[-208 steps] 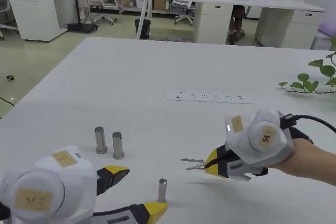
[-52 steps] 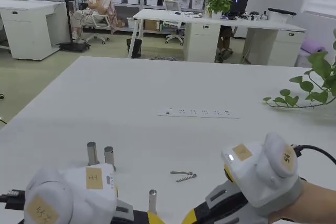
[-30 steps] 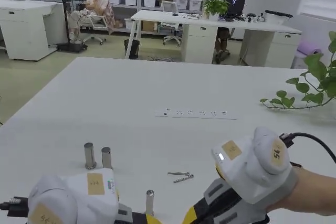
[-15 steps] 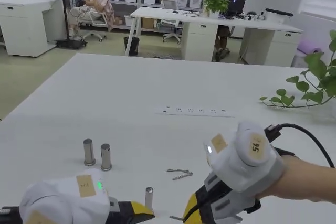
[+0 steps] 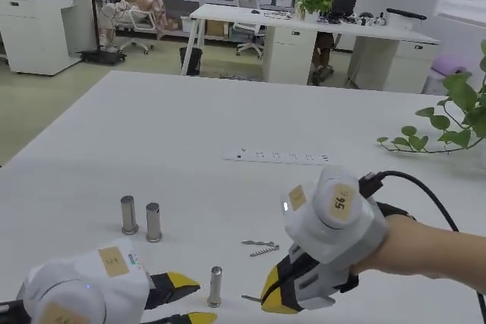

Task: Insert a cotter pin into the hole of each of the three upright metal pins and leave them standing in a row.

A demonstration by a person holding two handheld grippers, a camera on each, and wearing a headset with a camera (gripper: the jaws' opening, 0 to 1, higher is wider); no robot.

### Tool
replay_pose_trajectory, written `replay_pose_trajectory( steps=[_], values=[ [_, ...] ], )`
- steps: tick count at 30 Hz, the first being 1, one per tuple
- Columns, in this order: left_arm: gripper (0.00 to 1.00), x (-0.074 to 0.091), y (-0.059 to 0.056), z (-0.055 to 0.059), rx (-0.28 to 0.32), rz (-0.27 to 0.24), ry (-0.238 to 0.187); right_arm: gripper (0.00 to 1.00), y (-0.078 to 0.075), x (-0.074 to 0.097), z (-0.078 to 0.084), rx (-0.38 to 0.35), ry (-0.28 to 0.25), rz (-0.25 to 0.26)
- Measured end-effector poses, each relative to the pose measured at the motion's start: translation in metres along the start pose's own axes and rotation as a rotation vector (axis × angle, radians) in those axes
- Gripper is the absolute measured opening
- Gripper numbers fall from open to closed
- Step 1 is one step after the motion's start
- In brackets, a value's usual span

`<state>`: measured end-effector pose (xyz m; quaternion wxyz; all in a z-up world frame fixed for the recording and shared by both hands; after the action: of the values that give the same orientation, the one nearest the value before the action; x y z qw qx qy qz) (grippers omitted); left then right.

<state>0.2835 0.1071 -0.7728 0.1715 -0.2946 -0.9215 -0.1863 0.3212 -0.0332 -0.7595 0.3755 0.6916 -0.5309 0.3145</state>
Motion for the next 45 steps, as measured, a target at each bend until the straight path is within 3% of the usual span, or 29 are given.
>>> replay_pose_trajectory(
  steps=[9,16,27,45],
  values=[
    [0.21,-0.019,0.007,0.003,0.024,-0.049,0.025,0.03,-0.011,-0.003,-0.002,-0.052,0.020,0.020],
    [0.21,-0.032,0.009,0.009,0.043,-0.056,0.054,0.03,-0.019,-0.006,-0.005,-0.089,0.041,0.030],
    [0.18,-0.047,0.006,0.012,0.050,-0.044,0.059,0.03,-0.027,-0.009,-0.008,-0.123,0.058,0.037],
    [0.08,-0.053,0.004,0.018,0.125,-0.040,0.061,0.03,-0.034,-0.013,-0.018,-0.119,0.067,0.036]
  ],
)
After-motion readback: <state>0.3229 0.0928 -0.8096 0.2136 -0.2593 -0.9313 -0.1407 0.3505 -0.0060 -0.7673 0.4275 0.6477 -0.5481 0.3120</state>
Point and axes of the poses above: the centre of the closed fingertips' face, and the gripper's own axes: x roughly backward along the fingers, y roughly to its left, z roughly out of its underside, the point moved 7 cm from there along x, roughly backward along the fingers, and after that the axes turned 15 degrees about -z, right-handed, at the moved point
